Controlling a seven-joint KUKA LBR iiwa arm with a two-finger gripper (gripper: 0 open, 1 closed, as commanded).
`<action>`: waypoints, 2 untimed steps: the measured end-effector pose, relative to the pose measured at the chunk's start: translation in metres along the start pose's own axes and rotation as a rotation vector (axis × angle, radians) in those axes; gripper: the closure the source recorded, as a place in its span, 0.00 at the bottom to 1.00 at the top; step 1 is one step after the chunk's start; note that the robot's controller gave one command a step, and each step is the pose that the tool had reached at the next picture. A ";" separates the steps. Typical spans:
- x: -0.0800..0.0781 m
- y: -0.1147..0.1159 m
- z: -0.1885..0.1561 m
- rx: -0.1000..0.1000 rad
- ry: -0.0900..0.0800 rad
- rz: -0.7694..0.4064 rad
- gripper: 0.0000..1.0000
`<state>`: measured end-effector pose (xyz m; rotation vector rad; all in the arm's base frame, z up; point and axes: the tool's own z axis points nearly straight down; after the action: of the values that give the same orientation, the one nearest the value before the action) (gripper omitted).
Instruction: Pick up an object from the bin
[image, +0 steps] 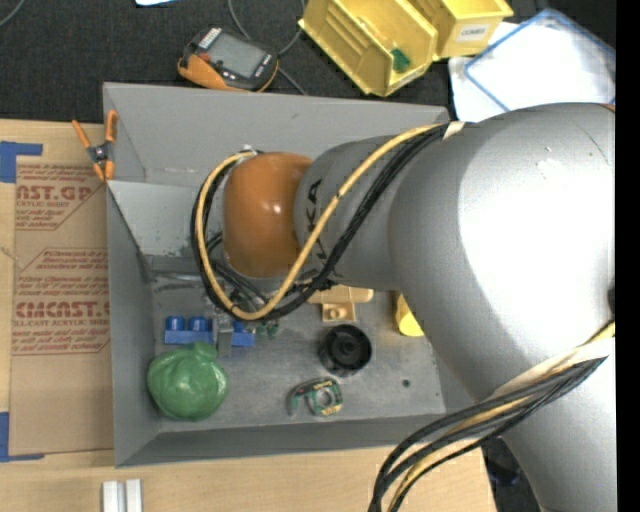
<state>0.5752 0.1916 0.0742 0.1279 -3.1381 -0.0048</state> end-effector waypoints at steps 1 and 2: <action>0.000 0.000 0.000 0.000 0.000 0.000 1.00; 0.000 0.000 -0.006 0.000 0.001 0.000 1.00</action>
Offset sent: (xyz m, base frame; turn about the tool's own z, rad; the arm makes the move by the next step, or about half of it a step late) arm -0.0002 0.0000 0.0124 0.0000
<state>0.5747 0.1919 0.0798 0.1283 -3.1374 -0.0054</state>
